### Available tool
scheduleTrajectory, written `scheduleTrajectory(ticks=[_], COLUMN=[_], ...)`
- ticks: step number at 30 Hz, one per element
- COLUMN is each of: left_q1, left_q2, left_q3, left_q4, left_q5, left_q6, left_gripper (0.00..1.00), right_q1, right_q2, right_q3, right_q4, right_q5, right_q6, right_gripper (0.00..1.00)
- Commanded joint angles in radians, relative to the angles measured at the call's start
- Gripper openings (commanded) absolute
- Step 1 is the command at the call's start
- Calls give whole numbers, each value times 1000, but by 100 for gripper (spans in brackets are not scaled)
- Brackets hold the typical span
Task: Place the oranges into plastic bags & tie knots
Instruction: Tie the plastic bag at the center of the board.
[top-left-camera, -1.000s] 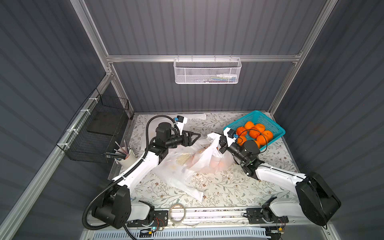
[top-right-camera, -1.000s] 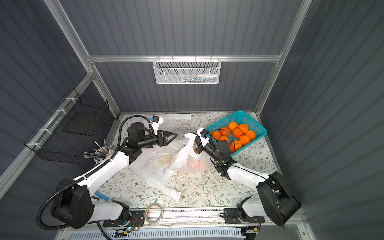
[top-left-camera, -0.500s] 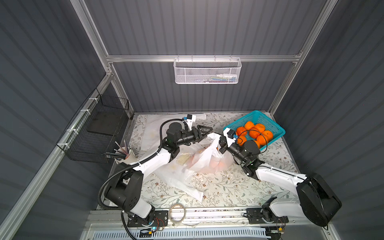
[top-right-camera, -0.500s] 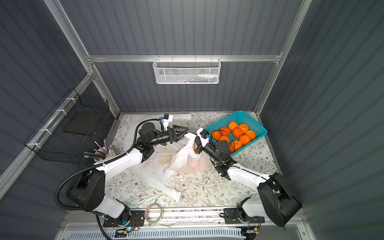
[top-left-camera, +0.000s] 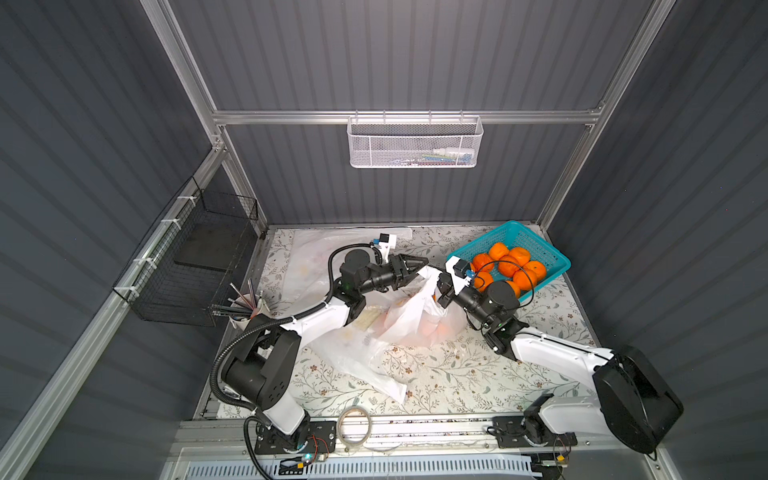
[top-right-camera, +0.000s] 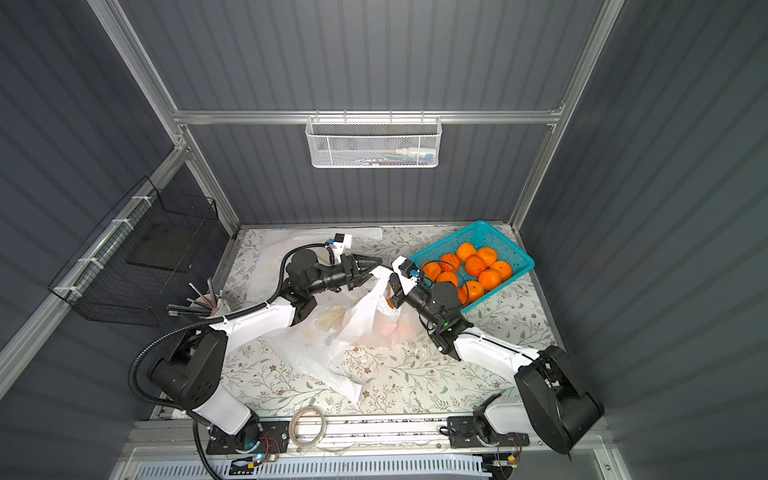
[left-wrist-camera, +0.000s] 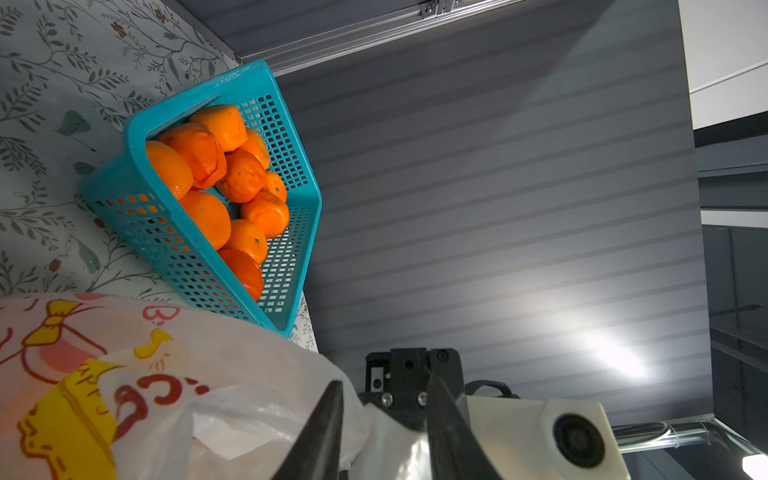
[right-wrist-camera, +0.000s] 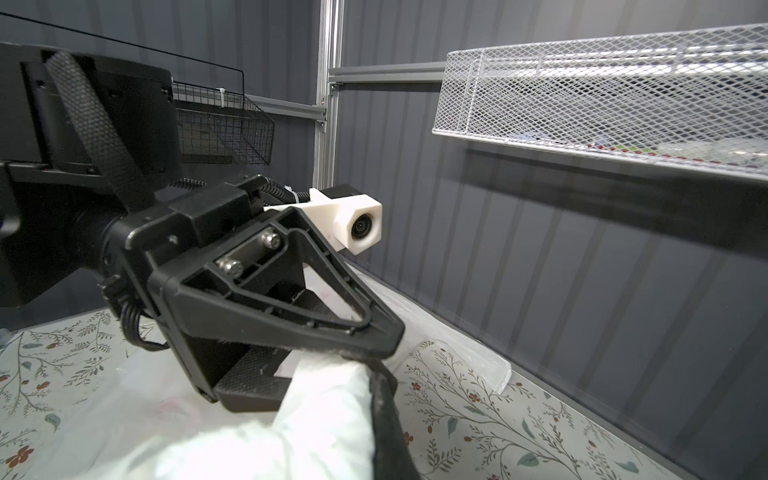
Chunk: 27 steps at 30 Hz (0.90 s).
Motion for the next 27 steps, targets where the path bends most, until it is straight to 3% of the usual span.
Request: scheduleTrajectory(ticks=[1,19,24,27], left_q1=[-5,-25,-25,-25], left_q2=[-17,-34,-36,-32], left_q3=[4,34,36,37], left_q4=[19,-67,-92,-92], left_q5=[-1,-8,-20,-22], left_q6=[5,61,82,86], left_gripper=[34,16,1,0], right_q1=[8,16,16,15], right_q2=[0,13,-4,-41], right_q3=[15,26,16,-5], right_q4=[-16,-35,-49,-79], right_q5=[38,46,49,72], right_q6=[-11,-32,-38,-54], right_gripper=[0,1,11,23])
